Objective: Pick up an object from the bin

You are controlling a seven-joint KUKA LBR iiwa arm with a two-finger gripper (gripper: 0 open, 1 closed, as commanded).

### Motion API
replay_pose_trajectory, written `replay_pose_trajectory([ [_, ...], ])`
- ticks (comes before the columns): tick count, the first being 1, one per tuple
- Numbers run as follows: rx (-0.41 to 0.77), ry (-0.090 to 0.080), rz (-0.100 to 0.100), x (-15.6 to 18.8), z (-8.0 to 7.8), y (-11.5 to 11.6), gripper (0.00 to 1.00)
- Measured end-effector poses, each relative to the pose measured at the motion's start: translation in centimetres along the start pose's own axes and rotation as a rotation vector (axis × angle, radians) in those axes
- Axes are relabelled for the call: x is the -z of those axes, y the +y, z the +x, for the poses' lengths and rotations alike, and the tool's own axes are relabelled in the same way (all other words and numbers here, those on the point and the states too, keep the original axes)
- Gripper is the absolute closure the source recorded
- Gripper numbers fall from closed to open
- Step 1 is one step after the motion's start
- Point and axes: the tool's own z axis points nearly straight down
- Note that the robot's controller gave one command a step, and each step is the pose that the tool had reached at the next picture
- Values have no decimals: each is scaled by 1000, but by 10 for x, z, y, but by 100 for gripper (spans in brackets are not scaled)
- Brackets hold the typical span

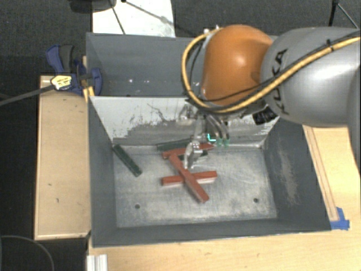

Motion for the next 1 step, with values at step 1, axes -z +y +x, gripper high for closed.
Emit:
replay_pose_trajectory([
  [1,-3,-8,-1,5,-2,-1,0],
])
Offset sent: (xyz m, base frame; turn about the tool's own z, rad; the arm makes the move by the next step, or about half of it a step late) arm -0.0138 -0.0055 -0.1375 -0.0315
